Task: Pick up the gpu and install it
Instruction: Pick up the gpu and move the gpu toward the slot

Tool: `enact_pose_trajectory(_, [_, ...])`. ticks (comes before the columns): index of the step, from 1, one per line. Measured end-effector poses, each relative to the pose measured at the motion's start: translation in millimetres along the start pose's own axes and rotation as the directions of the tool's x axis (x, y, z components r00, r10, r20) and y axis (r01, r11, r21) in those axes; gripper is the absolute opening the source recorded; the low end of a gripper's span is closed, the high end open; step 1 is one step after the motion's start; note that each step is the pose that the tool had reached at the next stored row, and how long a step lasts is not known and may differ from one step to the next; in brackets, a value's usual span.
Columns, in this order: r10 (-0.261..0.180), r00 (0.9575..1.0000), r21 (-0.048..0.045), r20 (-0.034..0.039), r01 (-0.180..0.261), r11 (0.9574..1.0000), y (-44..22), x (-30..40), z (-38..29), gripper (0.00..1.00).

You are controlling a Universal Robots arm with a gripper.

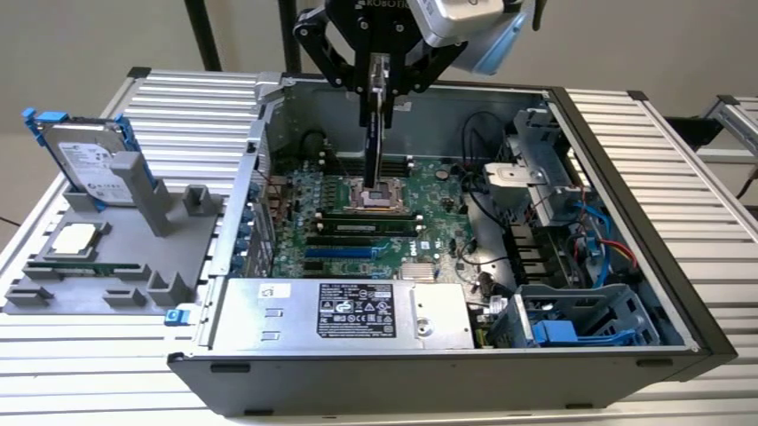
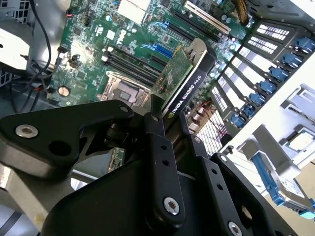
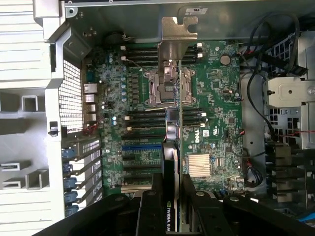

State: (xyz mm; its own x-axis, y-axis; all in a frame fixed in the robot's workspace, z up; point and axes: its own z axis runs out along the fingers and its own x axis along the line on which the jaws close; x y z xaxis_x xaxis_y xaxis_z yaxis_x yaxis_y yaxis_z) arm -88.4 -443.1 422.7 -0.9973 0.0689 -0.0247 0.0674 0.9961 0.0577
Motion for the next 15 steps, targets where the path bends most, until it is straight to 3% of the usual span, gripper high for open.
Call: enact_pose_trajectory(15, [-0.011, 0.9999, -0.0003, -0.0007, 0.011, 0.9999, 0.0, -0.1, 0.0, 0.00])
